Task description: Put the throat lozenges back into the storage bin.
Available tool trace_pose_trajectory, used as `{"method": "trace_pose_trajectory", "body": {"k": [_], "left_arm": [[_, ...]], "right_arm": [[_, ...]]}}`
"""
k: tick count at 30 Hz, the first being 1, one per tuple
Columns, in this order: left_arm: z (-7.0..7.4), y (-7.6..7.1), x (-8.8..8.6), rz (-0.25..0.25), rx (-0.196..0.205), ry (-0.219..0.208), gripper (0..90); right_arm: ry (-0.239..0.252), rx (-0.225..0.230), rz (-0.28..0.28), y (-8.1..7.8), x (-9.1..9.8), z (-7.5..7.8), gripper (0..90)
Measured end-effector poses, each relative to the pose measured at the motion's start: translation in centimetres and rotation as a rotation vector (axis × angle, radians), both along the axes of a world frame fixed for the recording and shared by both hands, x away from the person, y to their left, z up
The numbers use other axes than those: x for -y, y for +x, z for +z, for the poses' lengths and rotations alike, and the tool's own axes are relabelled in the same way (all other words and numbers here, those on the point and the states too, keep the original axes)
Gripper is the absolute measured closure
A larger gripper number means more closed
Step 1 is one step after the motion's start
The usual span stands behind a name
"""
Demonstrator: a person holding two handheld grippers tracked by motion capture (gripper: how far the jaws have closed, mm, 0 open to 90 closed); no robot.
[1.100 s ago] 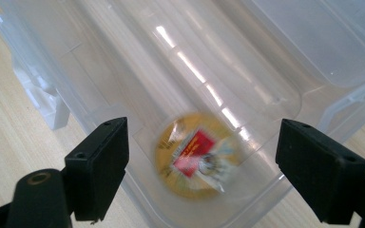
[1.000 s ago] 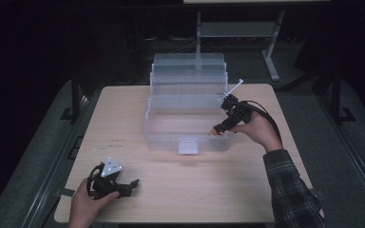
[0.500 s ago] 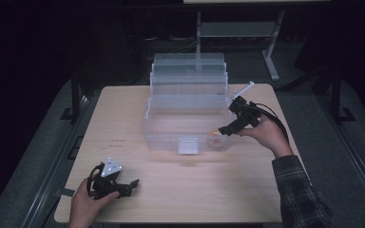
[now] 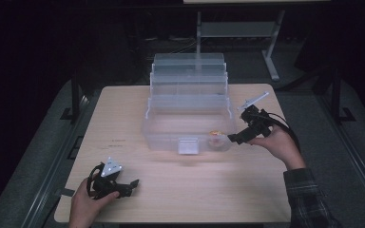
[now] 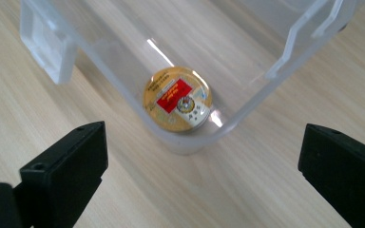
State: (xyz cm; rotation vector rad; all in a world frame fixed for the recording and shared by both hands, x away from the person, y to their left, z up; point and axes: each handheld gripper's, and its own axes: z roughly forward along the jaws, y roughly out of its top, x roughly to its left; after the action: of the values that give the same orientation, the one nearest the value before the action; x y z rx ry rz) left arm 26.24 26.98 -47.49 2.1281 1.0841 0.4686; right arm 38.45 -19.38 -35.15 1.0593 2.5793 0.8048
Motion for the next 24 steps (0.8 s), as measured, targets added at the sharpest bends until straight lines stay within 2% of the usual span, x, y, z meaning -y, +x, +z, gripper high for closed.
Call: {"method": "trace_pose_trajectory", "body": {"k": [10,19,24], "left_arm": [[0.0,0.0,0.0,0.000,0.000,0.000,10.6],[0.0,0.0,0.0,-0.001,0.000,0.001,10.6],[0.0,0.0,0.0,-0.001,0.000,0.001,10.6]], "right_arm": [[0.013,0.001,-0.037,-1.7,1.7,-2.1,2.1],[-0.004,0.007,-0.066,-3.5,2.5,-4.5,1.3],[0.005,0.012,-0.085,-4.7,3.1,-5.6,1.2]]}}
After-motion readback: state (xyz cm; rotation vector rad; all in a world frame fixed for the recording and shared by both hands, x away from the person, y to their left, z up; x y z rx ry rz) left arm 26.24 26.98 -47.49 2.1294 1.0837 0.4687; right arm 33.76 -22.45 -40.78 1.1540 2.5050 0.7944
